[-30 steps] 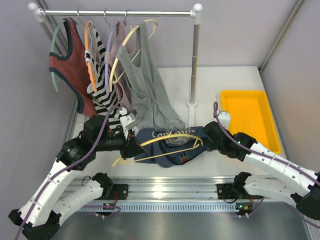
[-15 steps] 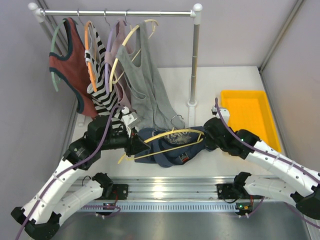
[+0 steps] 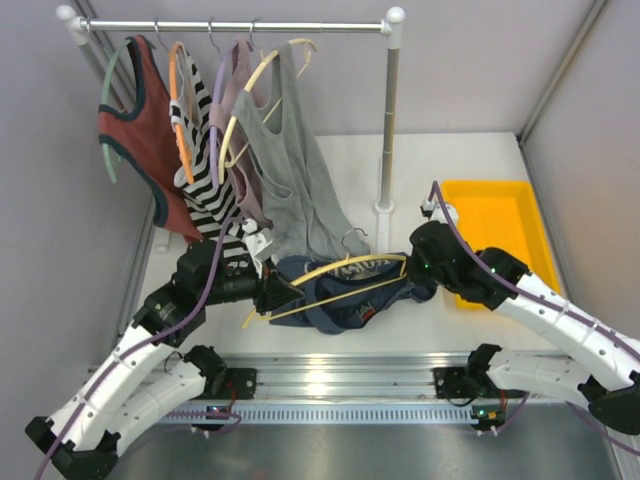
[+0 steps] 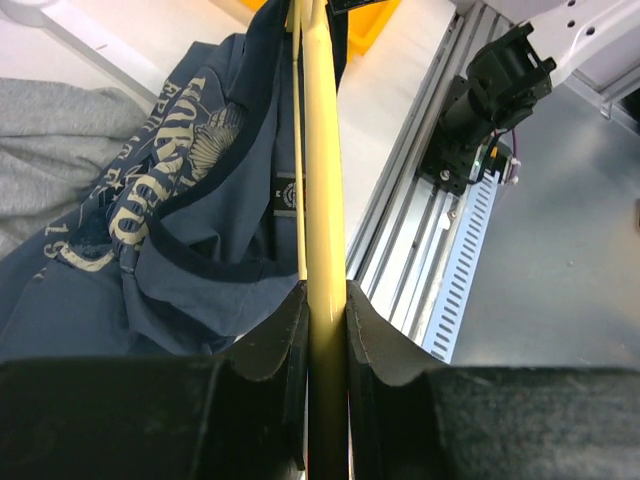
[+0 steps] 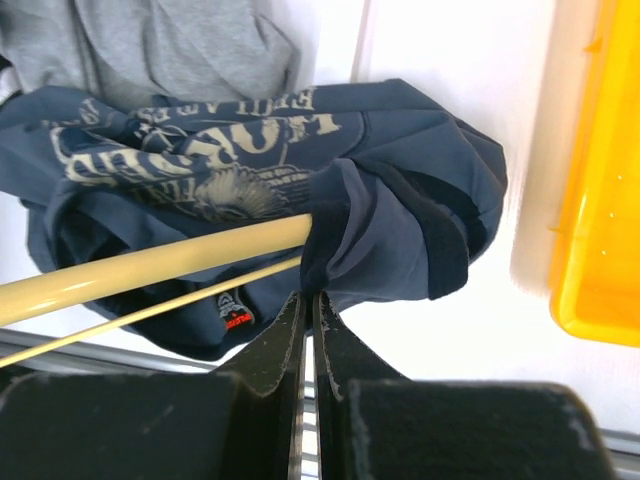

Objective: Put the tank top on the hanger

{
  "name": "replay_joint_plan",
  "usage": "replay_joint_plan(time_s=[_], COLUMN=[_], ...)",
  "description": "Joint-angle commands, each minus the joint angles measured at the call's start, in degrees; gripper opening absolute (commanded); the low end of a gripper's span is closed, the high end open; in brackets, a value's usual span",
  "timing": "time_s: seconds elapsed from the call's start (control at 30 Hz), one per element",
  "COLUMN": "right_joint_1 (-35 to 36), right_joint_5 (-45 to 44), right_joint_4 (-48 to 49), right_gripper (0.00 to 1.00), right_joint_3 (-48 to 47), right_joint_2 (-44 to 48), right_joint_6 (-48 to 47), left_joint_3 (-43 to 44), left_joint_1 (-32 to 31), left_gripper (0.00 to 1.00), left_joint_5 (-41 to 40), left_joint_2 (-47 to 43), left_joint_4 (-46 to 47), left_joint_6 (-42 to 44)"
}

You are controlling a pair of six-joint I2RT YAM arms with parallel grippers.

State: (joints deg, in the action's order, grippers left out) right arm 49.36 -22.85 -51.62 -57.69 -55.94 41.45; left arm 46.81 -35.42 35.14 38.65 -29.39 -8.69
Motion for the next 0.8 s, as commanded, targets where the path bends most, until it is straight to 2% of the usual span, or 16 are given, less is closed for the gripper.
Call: replay_joint_plan(time_s=[0.0, 0.13, 0.27, 0.57, 0.7, 0.77], right_joint_1=[0.7, 0.7, 0.7, 0.6, 0.6, 0.6], right_joint_5=[2.6, 3.1, 2.7, 2.7, 3.3, 3.3], right_joint_4=[0.3, 0.6, 0.8, 0.8, 1.1, 1.1], right_gripper=[0.01, 0.00, 0.01, 0.01, 0.01, 0.01], right_joint_3=[-4.4, -6.6, -7.7, -11.9, -13.6, -14.2], right_joint_2=[-1.3, -2.9, -4.1, -5.6, -6.3, -6.4], right_joint_6=[-1.3, -1.7, -2.3, -2.8, -3.2, -3.5], left_joint_3=[-2.9, -7.5, -10.2, -10.7, -11.2, -11.5], left_joint_1=[-0.1, -0.1, -0.2, -0.5, -1.8, -3.0], left_gripper=[0.00, 0.00, 0.00, 0.00, 0.00, 0.00], left_joint_5=[1.2, 0.3, 3.0, 2.0, 2.1, -0.7], left_joint_2=[-3.1, -5.3, -6.2, -5.9, -4.4, -3.7], left_joint_4=[13.6, 18.4, 21.6, 21.4, 25.7, 27.4], left_joint_6=[-2.7, -4.4, -5.7, -5.9, -8.4, -8.8])
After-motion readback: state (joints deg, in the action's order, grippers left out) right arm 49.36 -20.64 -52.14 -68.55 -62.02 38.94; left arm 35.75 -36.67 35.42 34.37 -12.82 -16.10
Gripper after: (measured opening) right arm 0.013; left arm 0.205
